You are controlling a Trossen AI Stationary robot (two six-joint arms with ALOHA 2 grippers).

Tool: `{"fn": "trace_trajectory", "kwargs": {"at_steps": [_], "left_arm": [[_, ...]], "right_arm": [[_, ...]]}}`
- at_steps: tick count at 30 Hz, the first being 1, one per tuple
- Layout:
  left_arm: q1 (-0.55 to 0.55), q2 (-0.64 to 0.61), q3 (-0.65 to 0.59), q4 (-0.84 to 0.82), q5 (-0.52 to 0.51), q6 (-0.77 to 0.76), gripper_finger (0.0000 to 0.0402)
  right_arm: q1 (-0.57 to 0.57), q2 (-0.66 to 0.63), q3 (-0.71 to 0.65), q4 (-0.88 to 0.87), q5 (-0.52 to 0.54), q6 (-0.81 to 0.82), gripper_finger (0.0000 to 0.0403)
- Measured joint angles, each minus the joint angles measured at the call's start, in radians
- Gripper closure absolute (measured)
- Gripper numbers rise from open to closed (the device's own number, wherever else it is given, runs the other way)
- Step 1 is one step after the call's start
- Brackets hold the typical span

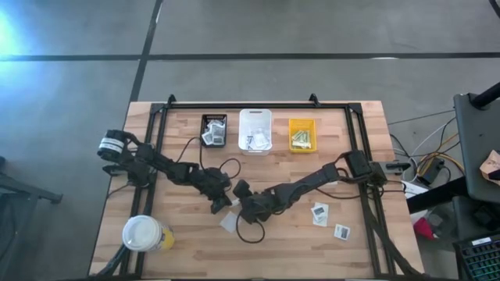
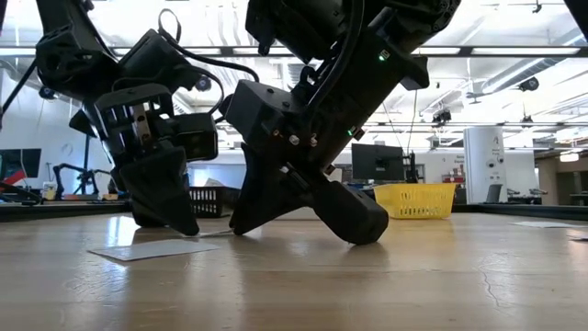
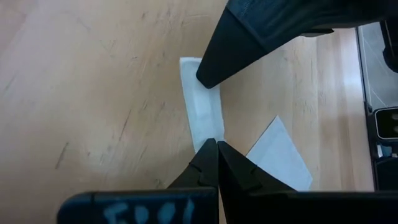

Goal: Pick & Place First Aid Supplies
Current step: Put the green bandage into the yellow basket

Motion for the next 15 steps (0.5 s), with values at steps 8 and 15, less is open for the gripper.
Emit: {"fn": "trace_trajectory", "kwargs": {"at_steps": [8,15], "left_arm": [[0.002,-0.002,0.000,0.020,0.014,0.023,0.0401],[0.002,-0.058,-0.002,0.011,0.025,0.071,0.0401]], "right_arm": [[0.000,0.000,0.000,-0.001,0.002,0.002,0.0394],[0.016,-0.002,0.000,-0.003,0.062,0.006,0.0395]]}}
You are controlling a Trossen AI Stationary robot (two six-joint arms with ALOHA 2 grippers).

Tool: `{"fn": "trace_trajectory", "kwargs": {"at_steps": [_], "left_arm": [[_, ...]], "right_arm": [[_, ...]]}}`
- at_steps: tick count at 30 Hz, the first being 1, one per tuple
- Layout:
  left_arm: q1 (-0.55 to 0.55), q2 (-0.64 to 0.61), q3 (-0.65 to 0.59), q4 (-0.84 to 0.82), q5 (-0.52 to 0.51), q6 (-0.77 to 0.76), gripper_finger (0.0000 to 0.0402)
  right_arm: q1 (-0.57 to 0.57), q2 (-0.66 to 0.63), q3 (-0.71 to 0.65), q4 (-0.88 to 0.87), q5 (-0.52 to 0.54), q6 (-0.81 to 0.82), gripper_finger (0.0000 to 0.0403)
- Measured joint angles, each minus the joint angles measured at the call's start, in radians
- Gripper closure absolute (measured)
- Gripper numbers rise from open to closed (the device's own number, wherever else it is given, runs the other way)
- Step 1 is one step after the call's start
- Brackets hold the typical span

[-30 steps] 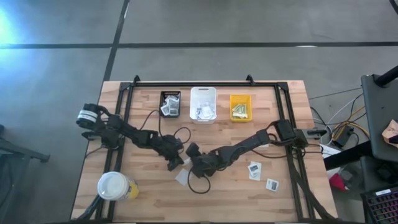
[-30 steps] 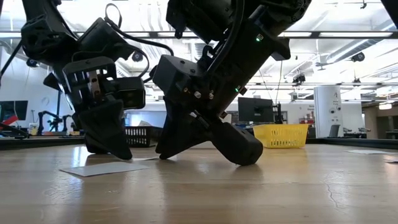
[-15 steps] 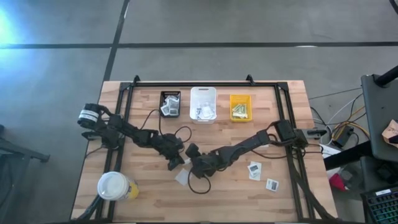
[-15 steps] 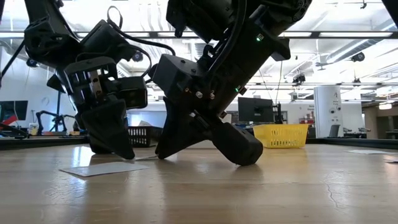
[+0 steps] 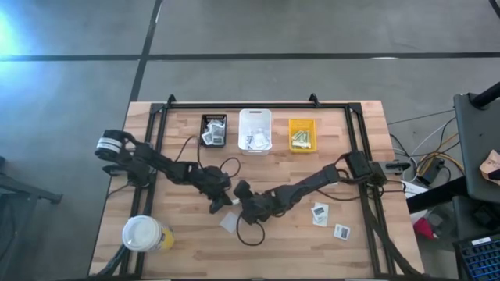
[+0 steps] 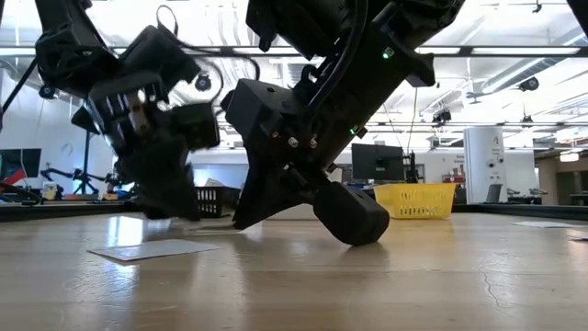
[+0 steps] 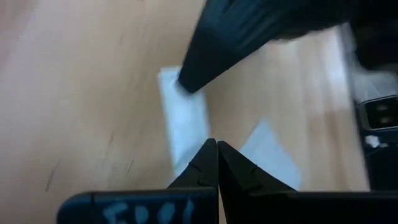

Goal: Pick & Place First Aid Supplies
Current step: Put the green bandage into the yellow basket

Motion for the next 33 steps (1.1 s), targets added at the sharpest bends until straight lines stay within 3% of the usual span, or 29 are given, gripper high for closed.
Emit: {"fn": "trace_trajectory", "kwargs": {"at_steps": [20,33], "left_arm": [[0.025,-0.130,0.001,-0.043,-0.012,0.164,0.0399],[0.037,-0.142,0.002,-0.046,-0.023,0.220,0.0299]], "right_arm": [[0.009,-0.065,-0.006,-0.028,-0.001,0.108,0.0395],[0.008,-0.154,-0.004,-0.194,0.023,0.267,0.0395]]}}
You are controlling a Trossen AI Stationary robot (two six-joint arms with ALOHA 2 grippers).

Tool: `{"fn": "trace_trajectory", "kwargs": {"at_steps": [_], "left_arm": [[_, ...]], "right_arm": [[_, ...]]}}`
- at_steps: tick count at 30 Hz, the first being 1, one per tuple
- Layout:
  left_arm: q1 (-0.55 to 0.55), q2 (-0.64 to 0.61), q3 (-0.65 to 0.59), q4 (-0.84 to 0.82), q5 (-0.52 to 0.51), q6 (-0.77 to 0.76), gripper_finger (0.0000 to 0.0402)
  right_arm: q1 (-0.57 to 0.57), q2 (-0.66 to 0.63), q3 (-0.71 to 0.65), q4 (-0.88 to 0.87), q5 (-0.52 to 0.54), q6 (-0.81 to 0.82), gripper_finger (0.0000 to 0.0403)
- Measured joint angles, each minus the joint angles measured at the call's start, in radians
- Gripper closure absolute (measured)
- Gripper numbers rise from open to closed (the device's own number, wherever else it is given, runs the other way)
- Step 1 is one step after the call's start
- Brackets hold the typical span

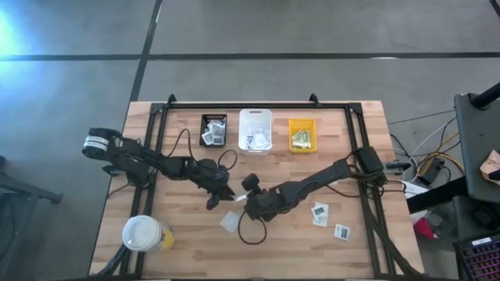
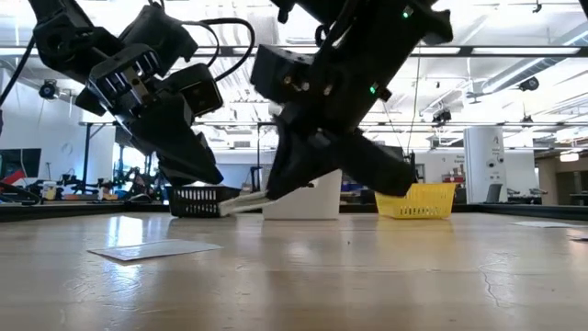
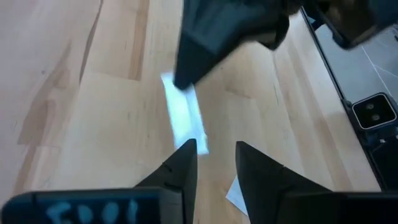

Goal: Pick & Place First Aid Supplies
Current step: Put the green bandage into the yellow basket

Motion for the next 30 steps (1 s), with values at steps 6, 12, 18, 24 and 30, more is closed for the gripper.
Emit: {"fn": "trace_trajectory", "kwargs": {"at_steps": [6,12,18,24,30], "left_arm": [[0.000,-0.015,0.000,0.000,0.000,0.009,0.0298],[0.000,-0.025,0.000,-0.015,0.000,0.034,0.0300],[-0.001,-0.029,0.000,-0.016,0.000,0.036,0.0300],[-0.001,-0.029,0.000,-0.030,0.000,0.037,0.0300],[-0.001,-0.029,0.000,-0.033,0.000,0.049,0.0300]], "right_arm": [[-0.003,-0.073,-0.004,-0.154,0.068,0.062,0.0395],[-0.011,-0.173,-0.058,-0.177,0.145,0.166,0.0395],[-0.038,-0.281,-0.144,-0.178,0.217,0.285,0.0395],[-0.098,-0.403,-0.247,-0.179,0.219,0.452,0.0395],[-0.181,-0.531,-0.349,-0.150,0.219,0.633,0.0394]]}}
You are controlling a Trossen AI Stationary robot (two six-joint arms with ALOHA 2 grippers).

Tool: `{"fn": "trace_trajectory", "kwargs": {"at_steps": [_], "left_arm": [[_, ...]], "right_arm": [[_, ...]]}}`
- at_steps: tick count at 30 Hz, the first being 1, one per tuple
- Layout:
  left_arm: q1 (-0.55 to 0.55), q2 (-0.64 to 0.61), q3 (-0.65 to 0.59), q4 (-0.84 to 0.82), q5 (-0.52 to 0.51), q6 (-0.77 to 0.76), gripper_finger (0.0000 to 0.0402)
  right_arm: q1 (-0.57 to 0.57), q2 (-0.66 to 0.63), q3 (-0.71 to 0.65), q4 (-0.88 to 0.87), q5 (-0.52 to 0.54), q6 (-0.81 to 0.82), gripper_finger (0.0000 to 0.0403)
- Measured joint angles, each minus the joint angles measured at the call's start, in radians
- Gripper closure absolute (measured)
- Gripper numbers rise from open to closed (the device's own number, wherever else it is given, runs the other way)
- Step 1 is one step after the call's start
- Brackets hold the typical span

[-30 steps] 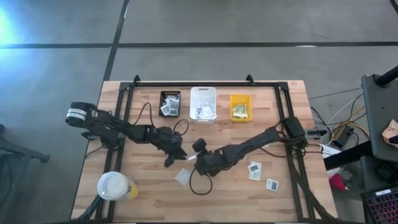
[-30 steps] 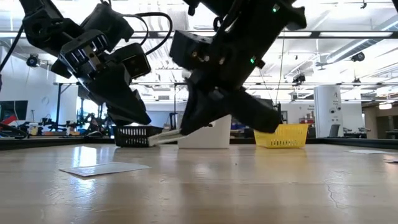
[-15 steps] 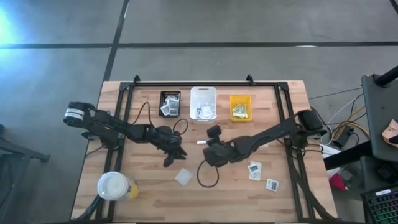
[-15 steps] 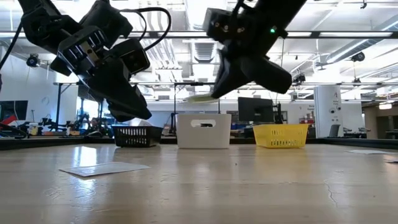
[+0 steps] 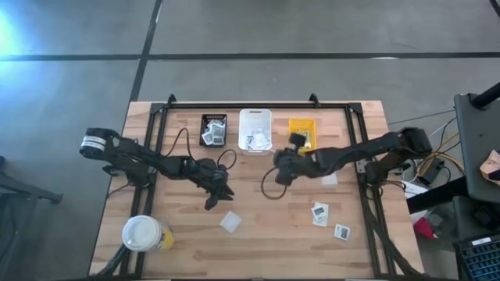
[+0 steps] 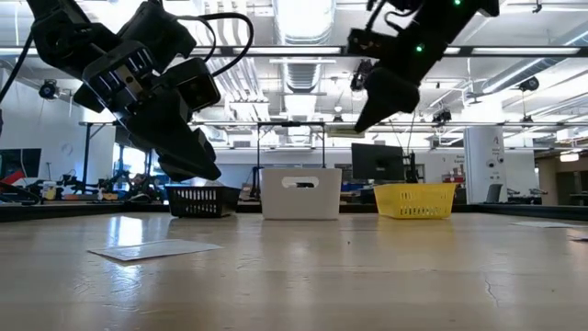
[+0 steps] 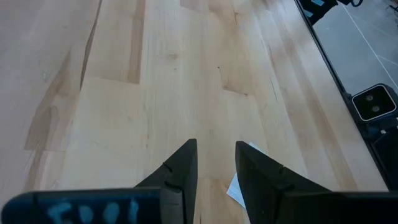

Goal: Pick & Place First Aid Supplies
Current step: Put the green bandage into the yellow basket

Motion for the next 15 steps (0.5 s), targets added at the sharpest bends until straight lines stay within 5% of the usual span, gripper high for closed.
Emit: {"fn": "trace_trajectory", "kwargs": {"at_steps": [15], "left_arm": [[-0.006,0.000,0.000,-0.003,0.000,0.016,0.0300]], "right_arm": [[-0.170,-0.193,-0.180,0.169,-0.001,0.270,0.0395]]}}
